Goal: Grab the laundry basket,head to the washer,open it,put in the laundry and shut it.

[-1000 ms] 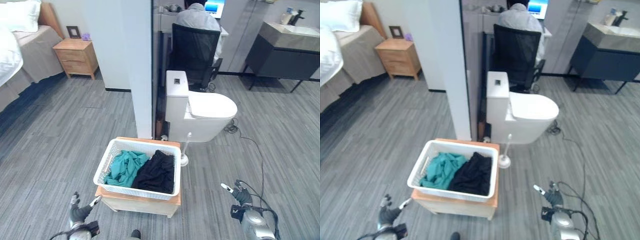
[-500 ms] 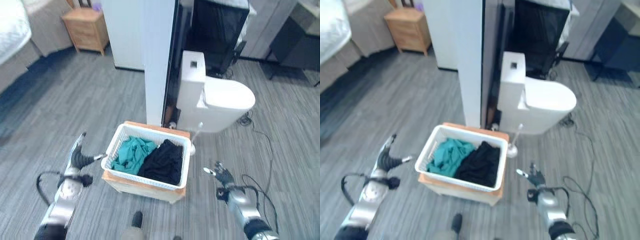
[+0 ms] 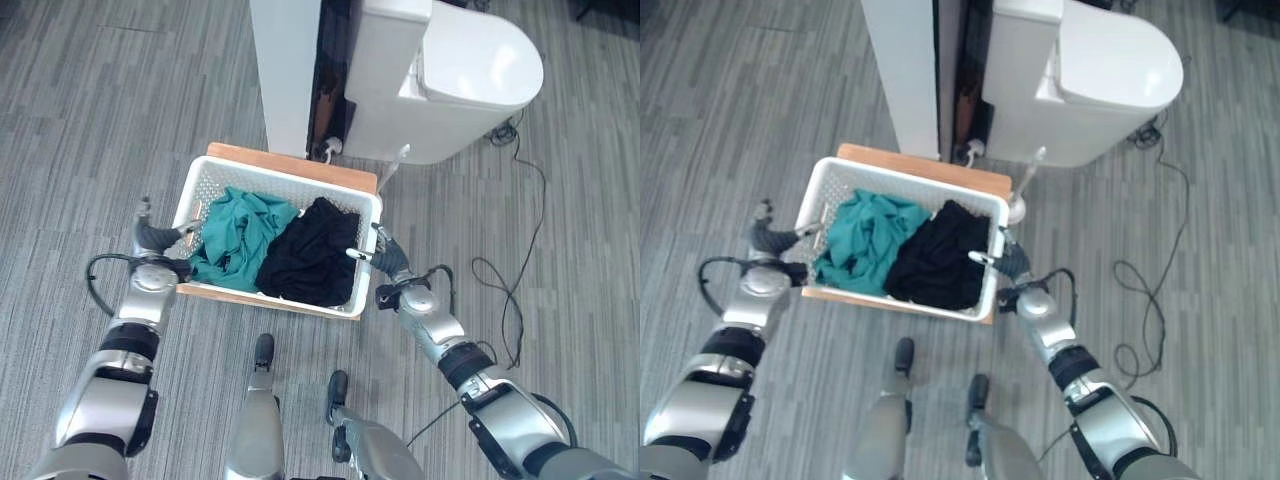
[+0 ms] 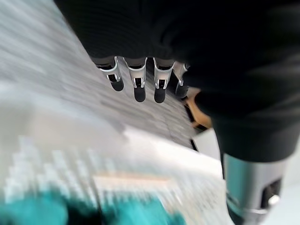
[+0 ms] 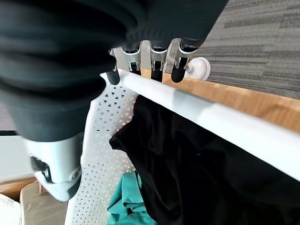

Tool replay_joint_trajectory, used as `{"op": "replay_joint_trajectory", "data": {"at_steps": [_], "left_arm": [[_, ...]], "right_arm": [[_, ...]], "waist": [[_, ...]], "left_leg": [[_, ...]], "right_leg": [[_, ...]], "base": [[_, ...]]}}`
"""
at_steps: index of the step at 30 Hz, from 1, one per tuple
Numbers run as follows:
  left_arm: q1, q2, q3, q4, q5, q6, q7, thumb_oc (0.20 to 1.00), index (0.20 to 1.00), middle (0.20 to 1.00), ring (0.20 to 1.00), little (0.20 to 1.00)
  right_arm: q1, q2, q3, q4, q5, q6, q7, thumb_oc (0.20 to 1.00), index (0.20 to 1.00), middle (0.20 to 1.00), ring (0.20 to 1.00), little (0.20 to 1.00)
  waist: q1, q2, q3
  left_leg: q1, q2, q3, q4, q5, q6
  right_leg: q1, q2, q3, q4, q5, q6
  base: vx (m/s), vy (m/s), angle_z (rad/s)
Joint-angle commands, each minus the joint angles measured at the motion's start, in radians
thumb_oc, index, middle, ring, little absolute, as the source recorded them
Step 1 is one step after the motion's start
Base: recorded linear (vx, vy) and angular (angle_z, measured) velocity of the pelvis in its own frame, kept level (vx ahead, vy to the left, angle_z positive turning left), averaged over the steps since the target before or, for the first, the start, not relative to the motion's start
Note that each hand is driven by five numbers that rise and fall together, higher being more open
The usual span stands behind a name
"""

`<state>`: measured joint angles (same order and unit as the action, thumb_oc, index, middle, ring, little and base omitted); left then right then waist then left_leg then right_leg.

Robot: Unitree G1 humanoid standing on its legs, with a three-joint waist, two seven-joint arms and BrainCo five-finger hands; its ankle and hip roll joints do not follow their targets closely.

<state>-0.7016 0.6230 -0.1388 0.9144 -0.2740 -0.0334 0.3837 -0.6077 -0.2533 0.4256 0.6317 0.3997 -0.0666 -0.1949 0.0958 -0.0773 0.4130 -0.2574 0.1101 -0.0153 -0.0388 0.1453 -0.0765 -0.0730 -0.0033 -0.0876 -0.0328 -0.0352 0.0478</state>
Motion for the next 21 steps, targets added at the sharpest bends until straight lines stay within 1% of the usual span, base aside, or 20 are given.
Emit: {"op": "replay_joint_trajectory", "data": {"at_steps": [1,10,15,18,19,21], "left_arm": [[-0.074,0.032,-0.02,0.063,-0.024,-0.024,0.007,1.0,1.0,1.0,1.0,1.0],[-0.138,0.015,-0.088,0.157,-0.039,-0.006,-0.036,1.0,1.0,1.0,1.0,1.0],[-0.167,-0.006,-0.126,0.195,-0.035,-0.006,-0.063,1.0,1.0,1.0,1.0,1.0],[-0.194,-0.012,-0.14,0.223,-0.038,-0.005,-0.07,1.0,1.0,1.0,1.0,1.0],[-0.213,-0.019,-0.146,0.262,-0.04,-0.002,-0.071,1.0,1.0,1.0,1.0,1.0],[-0.227,-0.02,-0.15,0.284,-0.043,-0.002,-0.073,1.0,1.0,1.0,1.0,1.0]], "right_arm": [[0.024,-0.011,0.017,-0.074,0.032,-0.043,-0.005,1.0,1.0,1.0,1.0,1.0],[0.042,-0.035,0.019,-0.126,0.044,-0.045,-0.017,1.0,1.0,1.0,1.0,1.0],[0.027,-0.051,0.016,-0.11,0.028,-0.037,-0.024,1.0,1.0,1.0,1.0,1.0],[0.024,-0.05,0.006,-0.11,0.04,-0.041,-0.035,1.0,1.0,1.0,1.0,1.0],[0.03,-0.047,-0.002,-0.111,0.053,-0.049,-0.043,1.0,1.0,1.0,1.0,1.0],[0.034,-0.046,-0.005,-0.109,0.054,-0.053,-0.045,1.0,1.0,1.0,1.0,1.0]], "waist": [[0.011,-0.003,-0.024],[-0.013,0.015,0.009],[-0.025,0.026,0.022],[-0.034,0.028,0.027],[-0.043,0.026,0.029],[-0.044,0.025,0.03]], "left_leg": [[-0.047,0.056,0.0,0.101,-0.052,-0.017],[-0.068,0.06,0.01,0.113,-0.052,-0.021],[-0.088,0.057,0.014,0.126,-0.055,-0.022],[-0.102,0.058,0.017,0.131,-0.055,-0.023],[-0.109,0.058,0.02,0.133,-0.055,-0.024],[-0.109,0.062,0.024,0.135,-0.061,-0.025]], "right_leg": [[-0.141,-0.109,0.004,0.054,0.122,0.058],[-0.174,-0.111,0.011,0.059,0.133,0.059],[-0.2,-0.116,0.016,0.067,0.133,0.059],[-0.216,-0.118,0.016,0.071,0.136,0.059],[-0.223,-0.117,0.016,0.071,0.137,0.06],[-0.225,-0.114,0.019,0.071,0.136,0.062]], "base": [[0.0,0.0,0.0],[0.0,0.009,-0.05],[0.01,0.007,-0.06],[0.01,0.007,-0.04],[0.04,0.017,-0.04],[0.02,0.009,0.0]]}}
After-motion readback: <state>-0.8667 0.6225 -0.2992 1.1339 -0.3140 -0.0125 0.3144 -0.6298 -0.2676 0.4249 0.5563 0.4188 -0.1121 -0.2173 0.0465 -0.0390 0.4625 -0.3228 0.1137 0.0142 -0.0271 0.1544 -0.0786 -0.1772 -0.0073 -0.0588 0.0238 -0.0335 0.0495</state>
